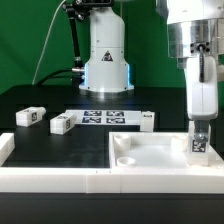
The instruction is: Assemble one leg
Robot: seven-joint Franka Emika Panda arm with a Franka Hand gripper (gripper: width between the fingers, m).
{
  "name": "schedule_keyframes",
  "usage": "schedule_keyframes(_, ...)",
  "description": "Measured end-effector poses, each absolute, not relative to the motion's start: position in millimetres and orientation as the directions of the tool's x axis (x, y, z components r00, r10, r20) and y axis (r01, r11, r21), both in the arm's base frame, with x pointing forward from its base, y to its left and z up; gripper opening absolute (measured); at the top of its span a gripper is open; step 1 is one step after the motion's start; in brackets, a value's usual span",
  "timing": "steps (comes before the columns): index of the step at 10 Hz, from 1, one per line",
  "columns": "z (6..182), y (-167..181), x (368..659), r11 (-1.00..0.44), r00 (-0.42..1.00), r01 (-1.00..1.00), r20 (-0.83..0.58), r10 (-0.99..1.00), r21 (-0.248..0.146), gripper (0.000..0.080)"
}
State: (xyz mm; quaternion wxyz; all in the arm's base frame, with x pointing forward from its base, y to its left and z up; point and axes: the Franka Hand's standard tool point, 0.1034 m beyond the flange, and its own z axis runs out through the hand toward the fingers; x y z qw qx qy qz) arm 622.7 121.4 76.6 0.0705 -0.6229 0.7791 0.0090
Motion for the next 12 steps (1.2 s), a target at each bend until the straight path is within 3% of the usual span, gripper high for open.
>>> schedule_keyframes(4,77.2,122.4,622.3,-0.261,0.269,-0.959,-0.069,-0.961,-0.11,0.0649)
schedule_keyframes(7,77.4,126.0,621.7,-0.501,0.508,-0.857,-0.032,-0.861,-0.119,0.0649)
schedule_keyframes(12,81.9,124.0,624.9,-0.877,0.877,-0.476,0.041,-0.479,-0.069,0.0649)
